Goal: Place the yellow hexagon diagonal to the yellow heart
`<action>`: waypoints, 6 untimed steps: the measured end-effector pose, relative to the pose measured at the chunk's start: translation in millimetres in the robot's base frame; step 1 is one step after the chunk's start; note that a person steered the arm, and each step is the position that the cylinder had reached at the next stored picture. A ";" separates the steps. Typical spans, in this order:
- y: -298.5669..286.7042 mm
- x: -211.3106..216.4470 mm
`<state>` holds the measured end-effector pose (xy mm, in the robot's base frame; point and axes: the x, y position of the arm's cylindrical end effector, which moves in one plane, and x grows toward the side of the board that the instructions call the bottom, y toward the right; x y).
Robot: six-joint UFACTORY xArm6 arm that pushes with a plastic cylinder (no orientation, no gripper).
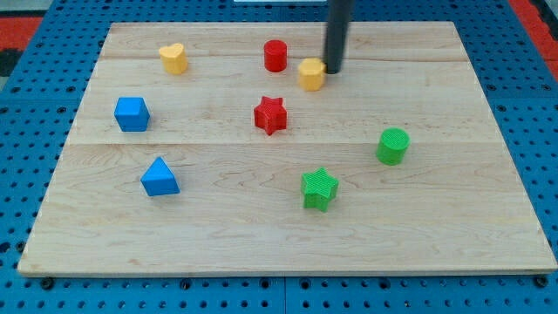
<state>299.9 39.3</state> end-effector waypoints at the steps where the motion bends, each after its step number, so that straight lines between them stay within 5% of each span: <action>1: 27.9 10.5; 2: 16.7 31.9; 4: -120.1 10.6; 5: -47.5 60.0; 6: -108.0 89.6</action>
